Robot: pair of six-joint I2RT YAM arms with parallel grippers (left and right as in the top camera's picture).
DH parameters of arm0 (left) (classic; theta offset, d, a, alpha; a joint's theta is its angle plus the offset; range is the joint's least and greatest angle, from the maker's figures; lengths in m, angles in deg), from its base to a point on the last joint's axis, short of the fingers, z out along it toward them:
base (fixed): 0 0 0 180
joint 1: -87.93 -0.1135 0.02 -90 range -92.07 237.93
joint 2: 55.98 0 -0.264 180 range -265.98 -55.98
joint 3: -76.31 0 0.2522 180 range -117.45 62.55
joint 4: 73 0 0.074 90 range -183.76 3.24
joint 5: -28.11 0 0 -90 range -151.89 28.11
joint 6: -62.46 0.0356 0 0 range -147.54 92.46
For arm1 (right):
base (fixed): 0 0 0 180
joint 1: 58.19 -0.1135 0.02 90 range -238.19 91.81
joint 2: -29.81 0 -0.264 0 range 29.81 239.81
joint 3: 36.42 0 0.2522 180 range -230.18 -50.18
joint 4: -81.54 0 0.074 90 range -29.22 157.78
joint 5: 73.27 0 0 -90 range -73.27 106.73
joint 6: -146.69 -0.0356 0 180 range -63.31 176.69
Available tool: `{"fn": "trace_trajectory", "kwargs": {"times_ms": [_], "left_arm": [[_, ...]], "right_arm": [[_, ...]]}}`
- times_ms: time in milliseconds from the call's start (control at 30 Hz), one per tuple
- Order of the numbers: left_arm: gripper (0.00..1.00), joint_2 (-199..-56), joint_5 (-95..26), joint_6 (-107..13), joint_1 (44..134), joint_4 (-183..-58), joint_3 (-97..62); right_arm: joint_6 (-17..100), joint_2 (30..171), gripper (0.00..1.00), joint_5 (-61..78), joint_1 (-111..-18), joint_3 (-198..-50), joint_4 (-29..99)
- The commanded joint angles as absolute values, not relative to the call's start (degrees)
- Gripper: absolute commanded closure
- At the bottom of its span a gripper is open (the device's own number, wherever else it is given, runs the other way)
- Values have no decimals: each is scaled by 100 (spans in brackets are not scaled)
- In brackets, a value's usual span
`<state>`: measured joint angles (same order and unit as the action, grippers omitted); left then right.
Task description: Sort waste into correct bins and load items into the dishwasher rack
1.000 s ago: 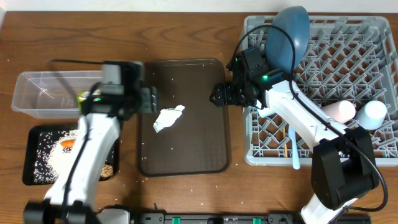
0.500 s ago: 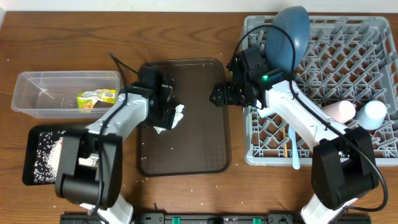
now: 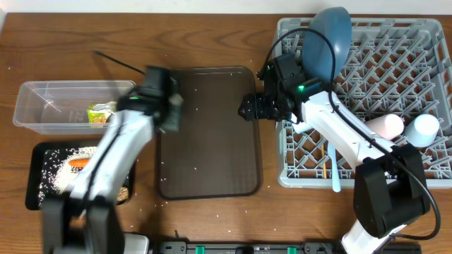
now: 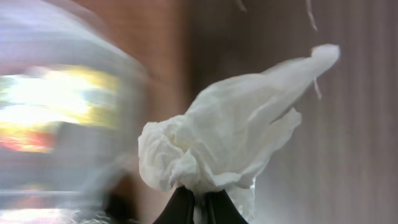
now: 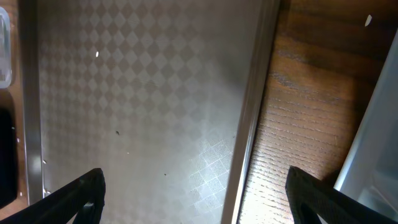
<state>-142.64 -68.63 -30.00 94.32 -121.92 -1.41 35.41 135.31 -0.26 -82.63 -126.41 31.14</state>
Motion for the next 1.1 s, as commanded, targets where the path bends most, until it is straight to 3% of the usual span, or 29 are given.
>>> {"fn": "trace_trajectory", "kwargs": {"times_ms": [0,333,367,400,433,533,600,700,1067], "left_arm": [[94,-13697,-7477,-3806,8680,-11953,-283],[93,-14570,-5919,-4058,7078,-11090,-231],[86,-14703,-5757,-4055,7024,-10968,-231],[67,-14792,-5683,-4055,7000,-10856,-231],[54,-14871,-5639,-4053,6982,-10710,-231],[40,-14902,-5626,-4027,6984,-10592,-253],[17,-14766,-5630,-4027,6984,-10884,-329],[2,-14333,-5628,-4029,6987,-11472,-447],[2,-12281,-4389,-2930,7791,-12922,-500]], "right_arm": [[3615,13585,13,276,-8189,-12582,3070],[3615,13585,14,276,-8189,-12582,3070],[3615,13585,14,276,-8189,-12582,3068],[3615,13585,14,273,-8189,-12582,3064],[3615,13585,15,273,-8189,-12582,3050],[3615,13583,16,273,-8189,-12582,3048],[3615,13581,17,276,-8187,-12584,3061],[3615,13563,17,276,-8150,-12588,3077],[4365,12683,19,271,-8005,-12592,3234]]}}
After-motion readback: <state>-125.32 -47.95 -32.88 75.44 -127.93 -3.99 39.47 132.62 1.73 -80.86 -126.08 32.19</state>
